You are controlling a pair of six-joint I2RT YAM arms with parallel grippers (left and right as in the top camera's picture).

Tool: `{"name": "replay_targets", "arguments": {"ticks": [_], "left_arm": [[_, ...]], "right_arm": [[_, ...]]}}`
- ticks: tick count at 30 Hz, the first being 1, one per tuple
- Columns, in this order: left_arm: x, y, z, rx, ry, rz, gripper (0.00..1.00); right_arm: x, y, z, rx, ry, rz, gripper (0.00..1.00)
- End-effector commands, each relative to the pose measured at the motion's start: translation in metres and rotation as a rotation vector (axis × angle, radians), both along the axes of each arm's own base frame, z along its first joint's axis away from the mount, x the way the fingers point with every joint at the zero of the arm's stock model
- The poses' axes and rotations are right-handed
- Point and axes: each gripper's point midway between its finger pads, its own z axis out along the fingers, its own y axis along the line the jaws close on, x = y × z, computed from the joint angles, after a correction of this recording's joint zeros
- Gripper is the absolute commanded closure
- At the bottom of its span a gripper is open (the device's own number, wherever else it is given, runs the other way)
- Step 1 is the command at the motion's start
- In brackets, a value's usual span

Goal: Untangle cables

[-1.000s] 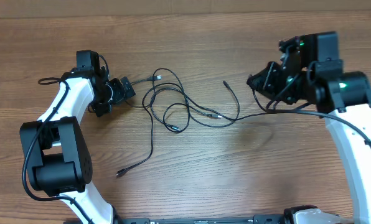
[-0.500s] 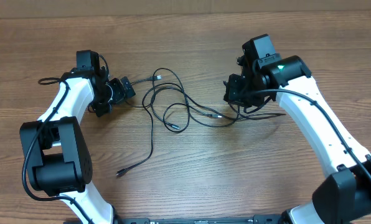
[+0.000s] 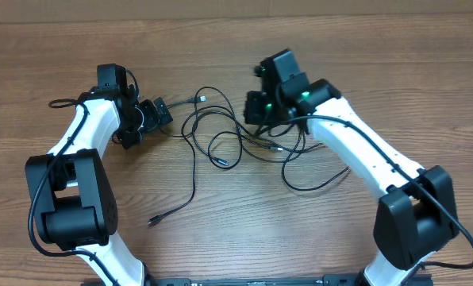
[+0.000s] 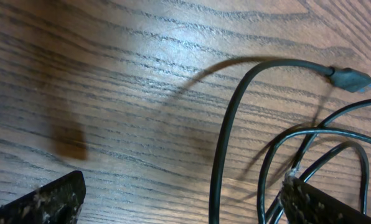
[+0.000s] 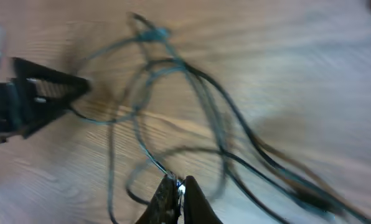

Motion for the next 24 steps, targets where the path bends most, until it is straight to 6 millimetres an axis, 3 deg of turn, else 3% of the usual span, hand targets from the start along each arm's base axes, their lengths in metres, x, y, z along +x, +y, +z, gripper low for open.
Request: {"name": "replay_targets", "arguments": {"ticks": [1, 4, 8, 9, 13, 17, 20, 22, 24], "left_arm": [[-0.002, -0.006, -0.004, -0.007, 0.003, -0.037, 0.00], [-0.001, -0.008, -0.003, -0.020, -0.002, -0.041, 0.00], [-0.001, -0.008, -0.003, -0.020, -0.003, -0.041, 0.00], [-0.001, -0.008, -0.003, -0.020, -0.002, -0.040, 0.00], [-0.001, -0.008, -0.003, -0.020, -0.003, -0.040, 0.00], [0.000, -0.009, -0.003, -0.024, -0.006, -0.041, 0.00], [0.000, -0.009, -0.003, -0.026, -0.007, -0.042, 0.00], [0.000, -0.009, -0.003, -0.026, -0.007, -0.042, 0.00], [0.000, -0.009, -0.003, -0.026, -0.008, -0.042, 0.00]], "right_arm": [[0.005, 0.019, 0.002, 0.023, -0.046, 0.033, 0.96], [0.012, 0.032, 0.007, 0.031, -0.112, 0.039, 0.94], [0.025, 0.032, 0.006, 0.011, -0.166, 0.010, 0.71], [0.029, 0.036, 0.000, 0.015, -0.170, 0.011, 0.66], [0.036, 0.043, -0.031, 0.002, -0.145, 0.013, 0.65], [0.047, 0.050, -0.048, 0.012, -0.162, 0.013, 0.62], [0.057, 0.056, -0.053, 0.031, -0.193, 0.011, 0.47], [0.064, 0.049, -0.056, -0.006, -0.217, -0.023, 0.32], [0.070, 0.041, -0.057, -0.049, -0.242, -0.061, 0.28]]}}
